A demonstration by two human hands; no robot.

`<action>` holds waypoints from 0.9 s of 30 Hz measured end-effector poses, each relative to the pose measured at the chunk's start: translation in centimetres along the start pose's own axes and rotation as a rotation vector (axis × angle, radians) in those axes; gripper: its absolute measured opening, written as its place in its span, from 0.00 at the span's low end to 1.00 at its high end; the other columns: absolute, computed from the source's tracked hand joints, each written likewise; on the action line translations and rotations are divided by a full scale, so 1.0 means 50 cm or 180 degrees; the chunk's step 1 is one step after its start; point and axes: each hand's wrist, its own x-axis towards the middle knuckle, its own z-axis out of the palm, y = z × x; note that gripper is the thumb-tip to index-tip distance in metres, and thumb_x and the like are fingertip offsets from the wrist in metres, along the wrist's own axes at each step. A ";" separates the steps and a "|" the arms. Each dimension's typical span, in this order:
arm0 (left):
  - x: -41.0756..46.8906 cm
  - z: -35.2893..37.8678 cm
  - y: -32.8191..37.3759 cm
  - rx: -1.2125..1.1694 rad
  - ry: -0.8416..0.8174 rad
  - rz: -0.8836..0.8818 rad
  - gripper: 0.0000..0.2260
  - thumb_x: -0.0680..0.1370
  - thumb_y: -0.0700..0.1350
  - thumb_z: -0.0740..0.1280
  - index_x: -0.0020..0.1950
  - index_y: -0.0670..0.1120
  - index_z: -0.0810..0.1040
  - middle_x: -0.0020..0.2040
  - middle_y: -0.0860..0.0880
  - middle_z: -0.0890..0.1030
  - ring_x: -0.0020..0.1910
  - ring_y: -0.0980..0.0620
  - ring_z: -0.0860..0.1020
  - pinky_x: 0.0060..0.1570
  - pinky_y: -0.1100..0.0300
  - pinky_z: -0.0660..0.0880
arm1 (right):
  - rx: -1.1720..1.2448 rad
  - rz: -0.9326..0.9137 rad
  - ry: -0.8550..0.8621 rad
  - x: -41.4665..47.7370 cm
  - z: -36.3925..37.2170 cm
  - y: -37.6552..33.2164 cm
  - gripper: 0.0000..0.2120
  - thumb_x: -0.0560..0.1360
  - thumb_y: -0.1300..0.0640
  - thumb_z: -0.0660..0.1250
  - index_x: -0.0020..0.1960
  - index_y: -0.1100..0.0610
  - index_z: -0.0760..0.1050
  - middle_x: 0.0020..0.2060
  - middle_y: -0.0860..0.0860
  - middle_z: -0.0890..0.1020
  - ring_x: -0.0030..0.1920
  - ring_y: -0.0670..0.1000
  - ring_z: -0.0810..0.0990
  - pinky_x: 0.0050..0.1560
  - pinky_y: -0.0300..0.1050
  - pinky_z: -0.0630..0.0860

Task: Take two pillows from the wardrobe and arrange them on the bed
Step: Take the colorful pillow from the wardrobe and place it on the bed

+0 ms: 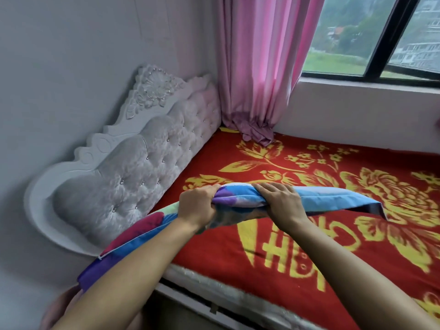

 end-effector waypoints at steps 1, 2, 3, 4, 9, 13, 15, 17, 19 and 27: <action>0.029 0.016 -0.012 0.0029 -0.0084 -0.0051 0.14 0.72 0.52 0.62 0.56 0.56 0.80 0.43 0.53 0.85 0.38 0.47 0.83 0.32 0.62 0.65 | 0.0029 -0.0019 0.0006 0.031 0.022 0.013 0.28 0.69 0.52 0.75 0.68 0.48 0.74 0.60 0.44 0.82 0.57 0.53 0.81 0.56 0.53 0.76; 0.059 0.030 -0.021 0.0031 -0.0159 -0.0128 0.15 0.72 0.51 0.62 0.56 0.56 0.79 0.43 0.53 0.85 0.39 0.47 0.83 0.33 0.62 0.66 | 0.0062 -0.0038 -0.0003 0.064 0.042 0.027 0.28 0.69 0.52 0.76 0.68 0.48 0.74 0.59 0.44 0.82 0.57 0.53 0.81 0.56 0.53 0.76; 0.091 0.045 -0.030 0.0019 -0.0215 -0.0207 0.17 0.70 0.51 0.60 0.57 0.57 0.79 0.44 0.53 0.85 0.40 0.46 0.82 0.33 0.61 0.68 | 0.0102 -0.0051 -0.0035 0.098 0.060 0.042 0.28 0.69 0.52 0.76 0.68 0.47 0.74 0.59 0.44 0.82 0.57 0.53 0.81 0.57 0.54 0.76; 0.121 0.057 -0.038 0.0023 -0.0265 -0.0285 0.18 0.69 0.51 0.59 0.57 0.57 0.79 0.44 0.53 0.85 0.41 0.46 0.82 0.34 0.60 0.71 | 0.0149 -0.0052 -0.0077 0.133 0.076 0.056 0.28 0.70 0.52 0.75 0.69 0.47 0.73 0.60 0.44 0.82 0.58 0.53 0.80 0.59 0.55 0.76; 0.236 0.104 -0.091 0.0102 -0.0262 -0.0570 0.18 0.70 0.44 0.65 0.57 0.58 0.79 0.43 0.52 0.85 0.41 0.45 0.82 0.34 0.60 0.67 | 0.0288 -0.0255 0.0022 0.291 0.152 0.101 0.25 0.70 0.53 0.73 0.67 0.49 0.75 0.59 0.45 0.82 0.57 0.54 0.80 0.57 0.55 0.74; 0.291 0.141 -0.143 -0.0024 -0.0069 -0.0828 0.19 0.68 0.42 0.70 0.57 0.57 0.82 0.39 0.50 0.85 0.37 0.44 0.83 0.34 0.62 0.69 | 0.0405 -0.0309 0.0061 0.380 0.204 0.103 0.23 0.73 0.57 0.67 0.68 0.50 0.73 0.61 0.48 0.81 0.59 0.56 0.79 0.61 0.59 0.72; 0.322 0.165 -0.175 -0.0127 -0.0045 -0.0987 0.19 0.68 0.43 0.69 0.56 0.58 0.82 0.38 0.48 0.85 0.36 0.42 0.82 0.34 0.59 0.74 | 0.0386 -0.0298 0.0133 0.420 0.229 0.104 0.24 0.74 0.57 0.61 0.70 0.51 0.72 0.63 0.49 0.79 0.62 0.57 0.77 0.65 0.61 0.69; 0.357 0.191 -0.204 -0.0254 -0.0073 -0.1168 0.20 0.68 0.42 0.69 0.56 0.59 0.82 0.38 0.47 0.85 0.38 0.41 0.82 0.36 0.56 0.76 | 0.0379 -0.0187 0.0218 0.461 0.255 0.106 0.24 0.74 0.57 0.61 0.71 0.52 0.71 0.65 0.52 0.78 0.66 0.58 0.75 0.69 0.61 0.66; 0.394 0.219 -0.231 -0.0414 -0.0087 -0.1295 0.19 0.68 0.40 0.68 0.54 0.58 0.82 0.39 0.46 0.85 0.40 0.40 0.81 0.37 0.55 0.76 | 0.0384 0.0102 0.0320 0.493 0.290 0.105 0.27 0.74 0.58 0.67 0.72 0.52 0.70 0.69 0.57 0.75 0.70 0.60 0.71 0.72 0.62 0.63; 0.545 0.376 -0.366 -0.1686 -0.0659 -0.1824 0.21 0.62 0.43 0.64 0.52 0.60 0.81 0.37 0.50 0.84 0.39 0.44 0.82 0.39 0.54 0.79 | 0.1469 0.2098 0.0488 0.564 0.444 0.082 0.39 0.79 0.52 0.65 0.79 0.62 0.47 0.77 0.68 0.47 0.79 0.64 0.46 0.78 0.57 0.51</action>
